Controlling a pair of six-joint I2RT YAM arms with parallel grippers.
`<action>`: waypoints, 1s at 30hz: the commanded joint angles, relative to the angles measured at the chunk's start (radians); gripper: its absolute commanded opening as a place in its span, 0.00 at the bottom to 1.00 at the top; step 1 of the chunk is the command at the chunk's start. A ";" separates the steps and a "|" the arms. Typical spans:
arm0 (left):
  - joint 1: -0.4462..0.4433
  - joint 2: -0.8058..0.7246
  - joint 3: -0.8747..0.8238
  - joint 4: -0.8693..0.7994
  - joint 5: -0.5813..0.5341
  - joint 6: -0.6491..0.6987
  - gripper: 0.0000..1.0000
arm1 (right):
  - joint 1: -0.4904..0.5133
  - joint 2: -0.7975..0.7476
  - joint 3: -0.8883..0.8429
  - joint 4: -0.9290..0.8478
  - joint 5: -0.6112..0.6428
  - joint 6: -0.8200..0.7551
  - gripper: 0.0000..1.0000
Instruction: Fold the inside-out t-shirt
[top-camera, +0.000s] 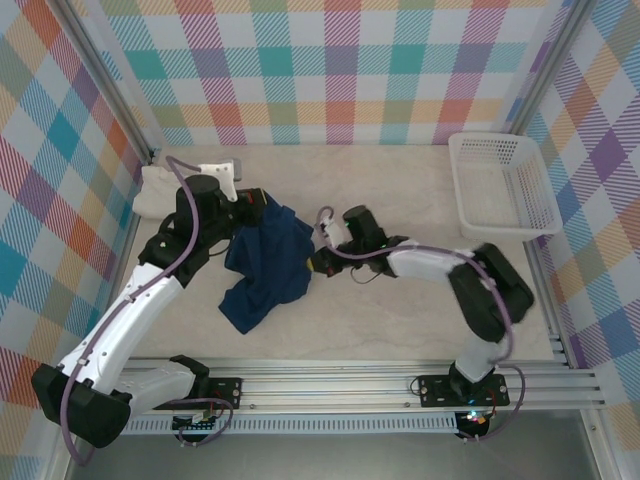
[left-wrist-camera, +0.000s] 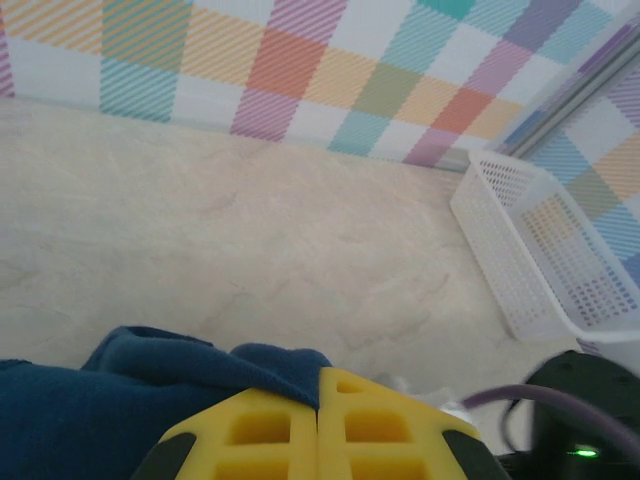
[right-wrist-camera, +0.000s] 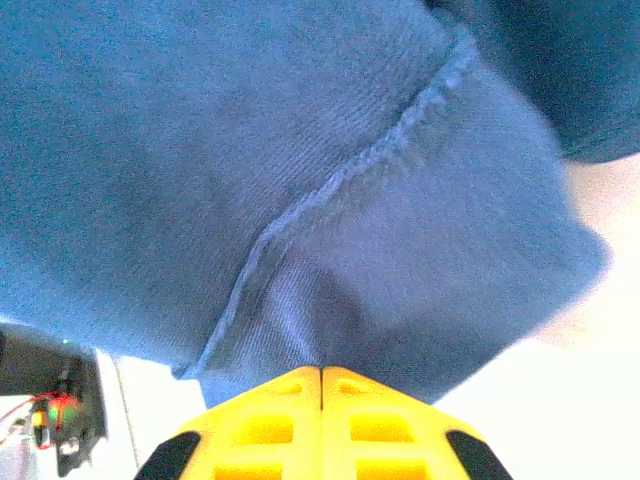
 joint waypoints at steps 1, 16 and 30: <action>-0.004 -0.041 0.101 0.102 -0.005 -0.001 0.00 | -0.075 -0.349 0.145 -0.164 0.127 -0.164 0.00; -0.006 0.015 0.427 0.080 0.171 -0.036 0.00 | -0.081 -0.655 0.532 -0.477 0.479 -0.350 0.00; -0.006 -0.044 0.340 0.042 0.108 -0.010 0.00 | -0.083 -0.600 0.537 -0.480 0.528 -0.319 0.00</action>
